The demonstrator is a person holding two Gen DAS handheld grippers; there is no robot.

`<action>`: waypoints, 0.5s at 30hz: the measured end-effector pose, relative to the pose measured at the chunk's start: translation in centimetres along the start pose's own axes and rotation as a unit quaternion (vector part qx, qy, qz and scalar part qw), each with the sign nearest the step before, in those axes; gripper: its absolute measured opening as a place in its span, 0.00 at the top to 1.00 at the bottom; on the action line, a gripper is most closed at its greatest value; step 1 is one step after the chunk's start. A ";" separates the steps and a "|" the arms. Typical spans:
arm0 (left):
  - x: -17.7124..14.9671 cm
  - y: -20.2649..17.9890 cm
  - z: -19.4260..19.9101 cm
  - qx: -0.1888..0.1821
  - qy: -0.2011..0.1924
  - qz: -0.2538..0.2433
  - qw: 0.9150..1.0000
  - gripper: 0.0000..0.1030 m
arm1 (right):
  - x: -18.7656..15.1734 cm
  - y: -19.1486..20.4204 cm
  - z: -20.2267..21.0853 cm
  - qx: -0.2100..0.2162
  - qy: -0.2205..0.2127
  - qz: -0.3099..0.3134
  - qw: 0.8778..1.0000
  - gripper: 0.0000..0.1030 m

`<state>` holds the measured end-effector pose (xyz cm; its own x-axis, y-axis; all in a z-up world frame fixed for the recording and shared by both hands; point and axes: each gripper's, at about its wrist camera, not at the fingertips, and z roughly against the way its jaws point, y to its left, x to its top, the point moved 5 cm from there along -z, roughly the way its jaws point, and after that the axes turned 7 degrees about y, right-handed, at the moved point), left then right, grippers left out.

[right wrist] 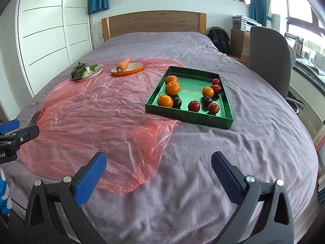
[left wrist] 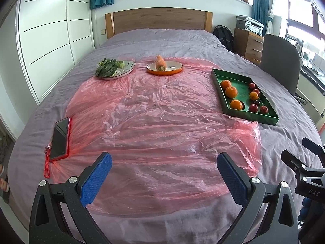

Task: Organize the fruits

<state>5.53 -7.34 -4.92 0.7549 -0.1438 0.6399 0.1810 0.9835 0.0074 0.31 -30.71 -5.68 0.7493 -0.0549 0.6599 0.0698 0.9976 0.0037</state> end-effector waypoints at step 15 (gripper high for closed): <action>0.5 1.5 0.2 0.005 -0.005 0.015 1.000 0.01 | 0.7 1.0 0.0 0.002 -0.004 0.030 1.000 0.00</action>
<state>6.07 -5.90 -4.42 0.7534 -0.1121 0.6479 0.1518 0.9884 -0.0056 0.96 -29.80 -5.22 0.7466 0.0054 0.6652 0.0219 0.9992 -0.0327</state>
